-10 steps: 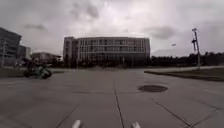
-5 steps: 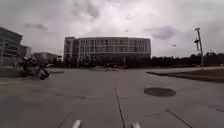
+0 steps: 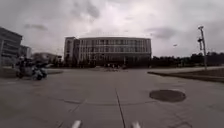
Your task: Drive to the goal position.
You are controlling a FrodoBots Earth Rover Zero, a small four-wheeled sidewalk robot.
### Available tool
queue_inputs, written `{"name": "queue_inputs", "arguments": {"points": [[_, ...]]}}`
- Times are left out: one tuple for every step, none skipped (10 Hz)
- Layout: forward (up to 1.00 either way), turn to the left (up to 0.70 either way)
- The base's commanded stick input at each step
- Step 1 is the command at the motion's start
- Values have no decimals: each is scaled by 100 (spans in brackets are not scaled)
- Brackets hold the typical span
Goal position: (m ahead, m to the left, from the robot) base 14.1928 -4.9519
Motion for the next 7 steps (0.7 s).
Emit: {"name": "queue_inputs", "arguments": {"points": [[70,0],[70,0],[70,0],[70,0],[70,0],[70,0],[70,0]]}}
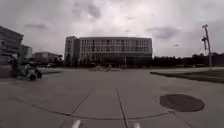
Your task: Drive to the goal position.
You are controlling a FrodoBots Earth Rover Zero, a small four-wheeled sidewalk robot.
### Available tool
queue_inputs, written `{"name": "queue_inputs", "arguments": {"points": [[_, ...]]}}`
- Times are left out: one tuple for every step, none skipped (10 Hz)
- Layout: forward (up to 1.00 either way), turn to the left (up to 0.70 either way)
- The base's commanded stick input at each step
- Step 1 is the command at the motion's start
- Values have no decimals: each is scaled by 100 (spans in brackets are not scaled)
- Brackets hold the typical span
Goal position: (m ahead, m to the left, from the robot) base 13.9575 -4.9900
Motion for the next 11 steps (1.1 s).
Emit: {"name": "queue_inputs", "arguments": {"points": [[70,0],[70,0],[70,0],[70,0],[70,0],[70,0],[70,0],[70,0],[70,0],[70,0],[70,0]]}}
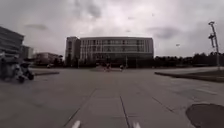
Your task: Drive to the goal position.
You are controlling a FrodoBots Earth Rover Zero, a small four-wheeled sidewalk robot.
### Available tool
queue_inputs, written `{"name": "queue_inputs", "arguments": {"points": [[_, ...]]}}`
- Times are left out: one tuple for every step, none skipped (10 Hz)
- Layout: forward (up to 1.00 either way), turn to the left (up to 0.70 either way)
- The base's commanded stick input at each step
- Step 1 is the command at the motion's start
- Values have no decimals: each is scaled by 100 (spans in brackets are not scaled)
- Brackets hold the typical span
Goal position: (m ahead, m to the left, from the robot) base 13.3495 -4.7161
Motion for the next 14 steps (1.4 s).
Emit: {"name": "queue_inputs", "arguments": {"points": [[70,0],[70,0],[70,0],[70,0],[70,0],[70,0],[70,-6],[70,-20],[70,-35],[70,-35],[70,-2],[70,0],[70,0],[70,0]]}}
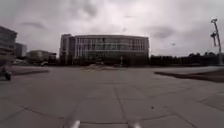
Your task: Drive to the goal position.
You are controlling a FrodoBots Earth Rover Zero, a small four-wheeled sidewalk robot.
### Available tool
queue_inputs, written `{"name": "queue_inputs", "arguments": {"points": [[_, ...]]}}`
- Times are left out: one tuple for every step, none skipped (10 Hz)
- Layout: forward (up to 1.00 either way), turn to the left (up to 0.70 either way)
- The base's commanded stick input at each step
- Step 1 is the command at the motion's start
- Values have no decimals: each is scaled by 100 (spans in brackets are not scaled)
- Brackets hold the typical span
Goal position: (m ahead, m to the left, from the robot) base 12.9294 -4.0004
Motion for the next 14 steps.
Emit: {"name": "queue_inputs", "arguments": {"points": [[70,0],[70,0],[70,0],[70,0],[70,0],[70,-4],[70,-35],[70,-35],[70,-33],[70,-19],[70,-3],[70,0],[70,0],[70,0]]}}
